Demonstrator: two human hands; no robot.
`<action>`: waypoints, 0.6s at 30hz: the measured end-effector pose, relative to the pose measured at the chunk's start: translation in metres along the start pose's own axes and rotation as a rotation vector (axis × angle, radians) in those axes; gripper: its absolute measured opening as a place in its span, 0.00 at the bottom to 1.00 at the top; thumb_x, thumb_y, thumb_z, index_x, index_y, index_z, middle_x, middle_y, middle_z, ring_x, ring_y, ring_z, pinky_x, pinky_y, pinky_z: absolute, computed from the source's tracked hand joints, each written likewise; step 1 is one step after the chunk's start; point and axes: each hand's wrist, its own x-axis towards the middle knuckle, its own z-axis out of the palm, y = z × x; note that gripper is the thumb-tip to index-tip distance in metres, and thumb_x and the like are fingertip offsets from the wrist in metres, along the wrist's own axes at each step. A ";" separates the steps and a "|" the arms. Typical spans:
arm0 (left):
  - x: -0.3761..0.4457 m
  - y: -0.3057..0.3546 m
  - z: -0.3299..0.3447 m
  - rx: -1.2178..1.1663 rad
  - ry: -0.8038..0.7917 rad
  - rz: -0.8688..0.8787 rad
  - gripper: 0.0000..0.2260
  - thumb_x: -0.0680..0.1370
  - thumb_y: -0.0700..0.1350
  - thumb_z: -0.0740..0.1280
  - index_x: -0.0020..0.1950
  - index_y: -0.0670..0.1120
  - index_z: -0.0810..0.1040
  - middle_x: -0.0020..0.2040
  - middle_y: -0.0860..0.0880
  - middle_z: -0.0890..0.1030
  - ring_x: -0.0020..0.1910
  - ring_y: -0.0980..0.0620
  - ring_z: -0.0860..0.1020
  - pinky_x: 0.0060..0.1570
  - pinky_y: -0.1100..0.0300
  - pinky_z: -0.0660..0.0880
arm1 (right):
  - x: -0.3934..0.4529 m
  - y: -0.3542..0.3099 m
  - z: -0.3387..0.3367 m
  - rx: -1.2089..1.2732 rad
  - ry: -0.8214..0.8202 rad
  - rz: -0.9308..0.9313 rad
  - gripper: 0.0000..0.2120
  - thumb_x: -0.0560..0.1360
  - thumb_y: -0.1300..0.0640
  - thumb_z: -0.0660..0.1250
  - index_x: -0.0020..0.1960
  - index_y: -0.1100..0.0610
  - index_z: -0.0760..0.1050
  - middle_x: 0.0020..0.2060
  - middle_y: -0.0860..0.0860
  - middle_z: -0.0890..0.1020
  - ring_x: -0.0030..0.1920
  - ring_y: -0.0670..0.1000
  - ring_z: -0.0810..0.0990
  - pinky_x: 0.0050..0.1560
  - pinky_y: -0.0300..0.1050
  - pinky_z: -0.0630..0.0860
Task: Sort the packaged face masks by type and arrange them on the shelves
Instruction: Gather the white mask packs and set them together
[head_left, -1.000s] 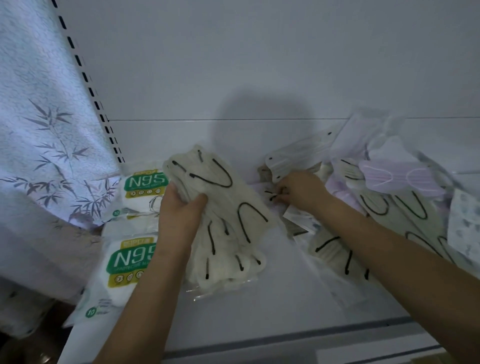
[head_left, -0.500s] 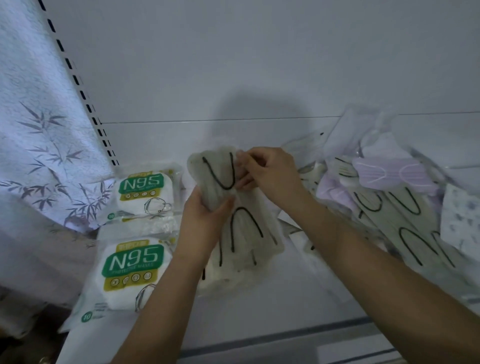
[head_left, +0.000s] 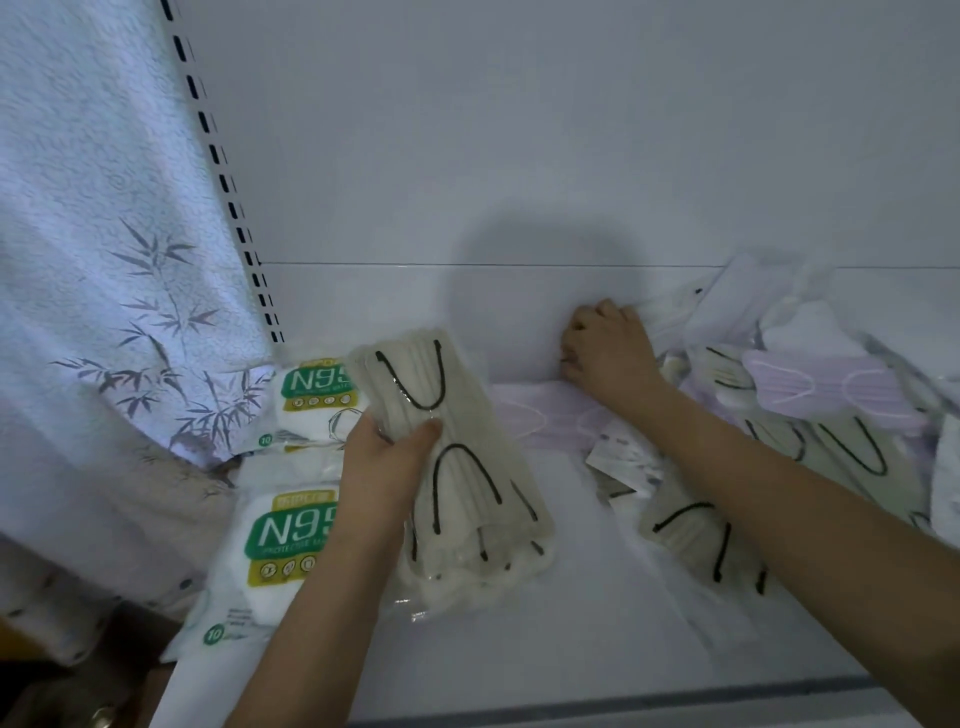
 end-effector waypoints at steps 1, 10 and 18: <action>0.001 0.000 0.000 0.000 -0.002 0.003 0.09 0.77 0.38 0.71 0.53 0.51 0.80 0.48 0.48 0.86 0.47 0.46 0.85 0.50 0.46 0.82 | 0.003 0.000 -0.008 0.033 0.027 0.039 0.09 0.65 0.51 0.67 0.37 0.56 0.82 0.40 0.52 0.80 0.44 0.58 0.74 0.45 0.48 0.64; 0.002 0.001 0.007 -0.094 -0.070 -0.063 0.07 0.78 0.38 0.70 0.54 0.49 0.80 0.46 0.46 0.87 0.43 0.46 0.86 0.40 0.54 0.83 | 0.027 0.022 -0.102 0.774 0.194 0.428 0.02 0.73 0.47 0.70 0.43 0.43 0.81 0.54 0.44 0.81 0.58 0.45 0.76 0.64 0.44 0.69; 0.001 0.004 0.011 -0.237 -0.122 -0.190 0.12 0.77 0.42 0.71 0.59 0.41 0.80 0.50 0.43 0.87 0.51 0.42 0.85 0.57 0.41 0.80 | -0.003 -0.033 -0.148 0.932 0.569 0.390 0.06 0.79 0.54 0.64 0.45 0.53 0.77 0.24 0.45 0.71 0.27 0.42 0.67 0.31 0.33 0.62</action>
